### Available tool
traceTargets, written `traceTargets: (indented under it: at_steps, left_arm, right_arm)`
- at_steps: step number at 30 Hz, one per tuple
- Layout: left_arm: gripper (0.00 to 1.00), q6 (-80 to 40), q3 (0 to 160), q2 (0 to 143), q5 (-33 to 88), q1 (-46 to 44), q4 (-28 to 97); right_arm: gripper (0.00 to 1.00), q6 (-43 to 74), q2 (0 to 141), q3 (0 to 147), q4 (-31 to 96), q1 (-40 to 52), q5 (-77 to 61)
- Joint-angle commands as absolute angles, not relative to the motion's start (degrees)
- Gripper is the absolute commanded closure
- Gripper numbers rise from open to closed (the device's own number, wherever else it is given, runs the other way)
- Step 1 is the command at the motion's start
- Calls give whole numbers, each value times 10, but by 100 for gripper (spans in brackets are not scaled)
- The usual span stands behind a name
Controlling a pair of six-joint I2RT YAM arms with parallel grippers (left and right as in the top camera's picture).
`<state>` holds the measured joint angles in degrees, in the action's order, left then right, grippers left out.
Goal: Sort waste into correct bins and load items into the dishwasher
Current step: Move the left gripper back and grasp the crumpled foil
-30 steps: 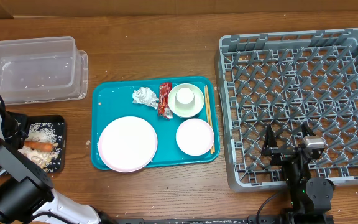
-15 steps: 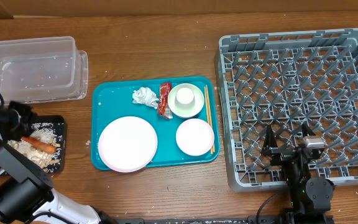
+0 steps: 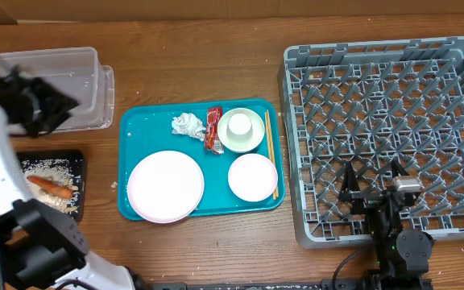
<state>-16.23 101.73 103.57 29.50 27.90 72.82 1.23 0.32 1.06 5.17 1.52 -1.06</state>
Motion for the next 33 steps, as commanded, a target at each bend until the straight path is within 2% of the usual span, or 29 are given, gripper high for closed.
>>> traceTargets:
  at_steps: [1, 3, 6, 8, 11, 14, 23, 30, 33]
  left_arm:
    - [62, -99, 1030, 1023, 301, 183, 730]
    - [53, -85, 1030, 1028, 253, 115, 716]
    - [27, -90, 1030, 1051, 117, -17, 682]
    - [18, -90, 1030, 1069, 51, -77, 660]
    - [16, -90, 1030, 1105, -77, -150, 630]
    - [15, -90, 1030, 1147, -140, -185, 607]
    - [19, -109, 1030, 1256, -121, -151, 615]
    - [24, -103, 1030, 1305, -29, -103, 622]
    - [31, -102, 1030, 1321, -4, -95, 624]
  right_arm:
    - [0, 8, 2, 5, 48, 15, -9]
    - [0, 8, 2, 5, 48, 15, -9]
    - [0, 8, 2, 5, 48, 15, -9]
    - [0, 8, 2, 5, 48, 15, -9]
    - [0, 8, 2, 5, 48, 15, -9]
    - [0, 8, 2, 5, 48, 15, -9]
    - [0, 8, 2, 5, 48, 15, -9]
    - [0, 8, 2, 5, 48, 15, -9]
    - [0, 8, 2, 5, 48, 15, -9]
